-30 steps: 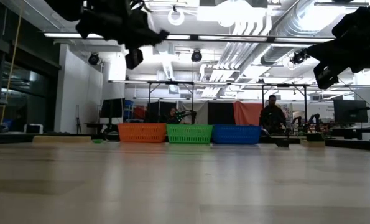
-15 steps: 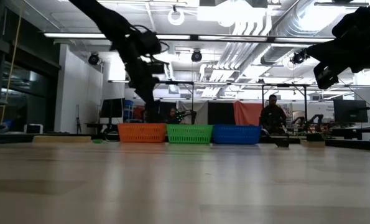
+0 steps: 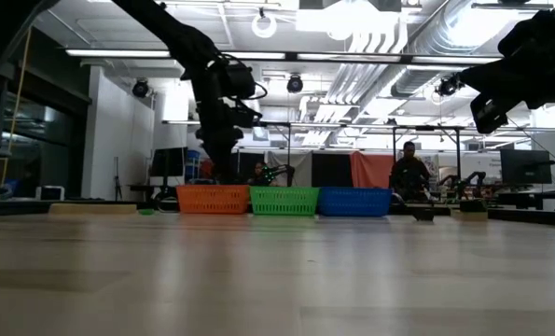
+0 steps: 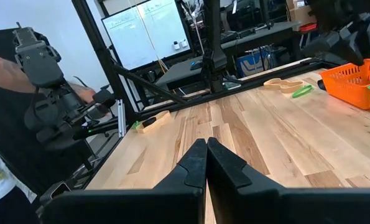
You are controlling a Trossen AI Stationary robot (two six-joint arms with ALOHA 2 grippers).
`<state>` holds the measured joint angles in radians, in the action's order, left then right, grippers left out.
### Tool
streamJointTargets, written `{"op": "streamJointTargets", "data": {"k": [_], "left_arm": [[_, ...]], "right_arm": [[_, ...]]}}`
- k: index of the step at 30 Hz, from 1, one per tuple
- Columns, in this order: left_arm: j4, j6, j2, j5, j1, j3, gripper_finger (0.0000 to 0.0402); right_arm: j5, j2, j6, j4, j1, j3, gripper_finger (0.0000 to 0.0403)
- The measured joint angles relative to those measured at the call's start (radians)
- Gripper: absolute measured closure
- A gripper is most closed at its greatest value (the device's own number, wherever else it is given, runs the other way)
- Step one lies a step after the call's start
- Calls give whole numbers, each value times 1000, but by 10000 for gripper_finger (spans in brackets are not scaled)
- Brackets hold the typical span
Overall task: Sort rubber bands into baskets
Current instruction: Put the black rubber band into the orange basket
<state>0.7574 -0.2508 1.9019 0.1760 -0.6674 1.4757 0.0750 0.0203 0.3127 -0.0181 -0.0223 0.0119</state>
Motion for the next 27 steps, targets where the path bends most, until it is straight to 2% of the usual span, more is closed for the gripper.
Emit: {"op": "streamJointTargets", "data": {"k": [5,10,14,17,21,24,27], "left_arm": [[5,48,-13,-58,0,0,201],[34,120,-15,-88,0,0,188],[118,251,-77,-309,8,0,188],[119,324,-161,-485,48,-18,188],[0,375,-320,-614,161,-111,188],[-149,472,-442,-642,275,-237,188],[-331,654,-557,-643,381,-383,188]], "right_arm": [[0,0,0,0,0,0,402],[0,0,0,0,0,0,402],[0,0,0,0,0,0,402],[-4,0,0,0,0,0,402],[-4,0,0,0,0,0,402],[-4,0,0,0,0,0,402],[-4,0,0,0,0,0,402]]}}
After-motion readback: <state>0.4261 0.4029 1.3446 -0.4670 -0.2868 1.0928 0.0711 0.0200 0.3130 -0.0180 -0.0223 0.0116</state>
